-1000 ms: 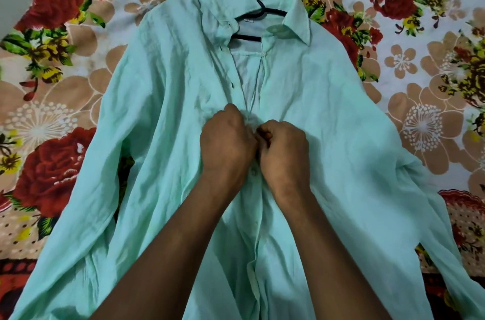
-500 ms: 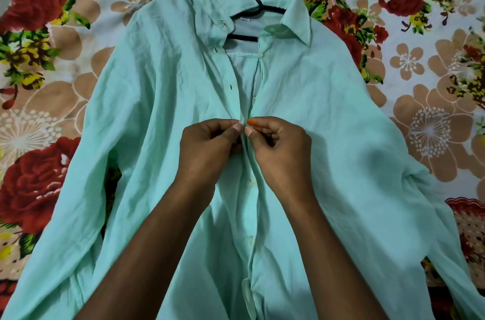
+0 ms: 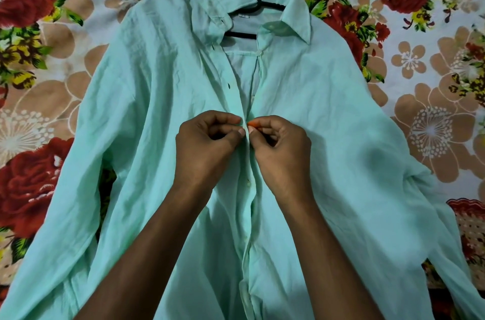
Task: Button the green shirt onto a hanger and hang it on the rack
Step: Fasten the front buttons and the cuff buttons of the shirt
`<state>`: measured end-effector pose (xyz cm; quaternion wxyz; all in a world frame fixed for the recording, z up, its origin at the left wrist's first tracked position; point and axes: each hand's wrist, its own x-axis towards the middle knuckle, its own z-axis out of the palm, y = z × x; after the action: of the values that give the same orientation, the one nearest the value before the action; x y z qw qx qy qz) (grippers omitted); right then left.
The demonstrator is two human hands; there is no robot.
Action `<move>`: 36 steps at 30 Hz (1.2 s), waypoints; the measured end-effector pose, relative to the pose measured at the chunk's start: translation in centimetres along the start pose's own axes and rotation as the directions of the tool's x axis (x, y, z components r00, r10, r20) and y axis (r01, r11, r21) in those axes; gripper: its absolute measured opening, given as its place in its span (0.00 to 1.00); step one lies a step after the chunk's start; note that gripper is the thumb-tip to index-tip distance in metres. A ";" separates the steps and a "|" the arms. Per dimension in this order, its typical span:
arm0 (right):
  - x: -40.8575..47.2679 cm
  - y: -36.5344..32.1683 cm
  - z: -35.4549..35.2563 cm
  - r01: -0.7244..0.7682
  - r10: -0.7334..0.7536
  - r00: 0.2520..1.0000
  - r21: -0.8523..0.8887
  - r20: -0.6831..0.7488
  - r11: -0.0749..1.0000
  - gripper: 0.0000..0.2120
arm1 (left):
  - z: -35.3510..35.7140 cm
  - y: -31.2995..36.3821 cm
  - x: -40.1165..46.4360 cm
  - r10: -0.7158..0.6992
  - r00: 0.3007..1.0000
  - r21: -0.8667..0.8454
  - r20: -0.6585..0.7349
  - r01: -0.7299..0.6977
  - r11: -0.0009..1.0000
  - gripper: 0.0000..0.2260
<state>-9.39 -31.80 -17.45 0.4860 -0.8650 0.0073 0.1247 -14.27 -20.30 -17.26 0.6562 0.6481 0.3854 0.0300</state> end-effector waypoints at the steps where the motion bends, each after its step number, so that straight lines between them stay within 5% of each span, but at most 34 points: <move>1: 0.1 0.0 -0.1 0.002 -0.002 1.000 -0.004 0.019 1.000 0.03 | 0.0 0.1 0.1 -0.012 1.000 -0.012 0.007 0.012 1.000 0.07; 6: 0.3 0.1 -0.6 0.007 -0.007 0.991 -0.001 0.133 1.000 0.05 | -0.1 0.0 0.8 -0.060 0.998 0.009 0.004 0.060 0.998 0.11; 14: 0.6 0.5 0.2 -0.016 0.024 0.997 -0.122 0.067 0.992 0.03 | -0.1 0.0 0.5 -0.187 0.981 -0.220 0.056 0.194 0.956 0.10; 17: 1.0 0.3 0.1 0.031 -0.019 0.999 -0.277 0.046 0.960 0.05 | 0.2 -0.1 1.1 -0.072 0.997 0.070 0.018 0.071 0.995 0.08; 22: 4.1 -1.0 0.5 0.173 -0.209 0.973 -0.285 -0.097 0.943 0.03 | 1.7 2.1 2.6 0.316 0.943 0.424 -0.105 -0.245 0.872 0.06; 26: 6.2 -1.1 2.3 0.174 -0.199 0.980 -0.471 -0.003 0.865 0.06 | 2.6 2.3 5.7 0.326 0.939 0.619 -0.105 -0.195 0.761 0.13; 29: 6.3 -1.0 2.8 0.133 -0.163 0.987 -0.561 -0.003 0.817 0.05 | 2.8 2.6 6.1 0.298 0.951 0.721 -0.085 -0.148 0.677 0.07; 33: 6.2 -1.8 2.4 0.126 -0.178 0.983 -0.527 -0.049 0.841 0.06 | 1.3 3.2 6.7 0.259 0.959 0.613 -0.112 -0.138 0.778 0.06; 36: 5.8 -2.6 1.7 0.135 -0.194 0.971 -0.343 -0.143 0.930 0.04 | 0.2 3.8 6.7 0.055 0.992 0.186 -0.117 -0.032 0.982 0.07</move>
<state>-3.74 -28.32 -17.42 0.3403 -0.9393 -0.0439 0.0066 -7.74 -16.25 -17.08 0.5680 0.7111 0.4116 0.0480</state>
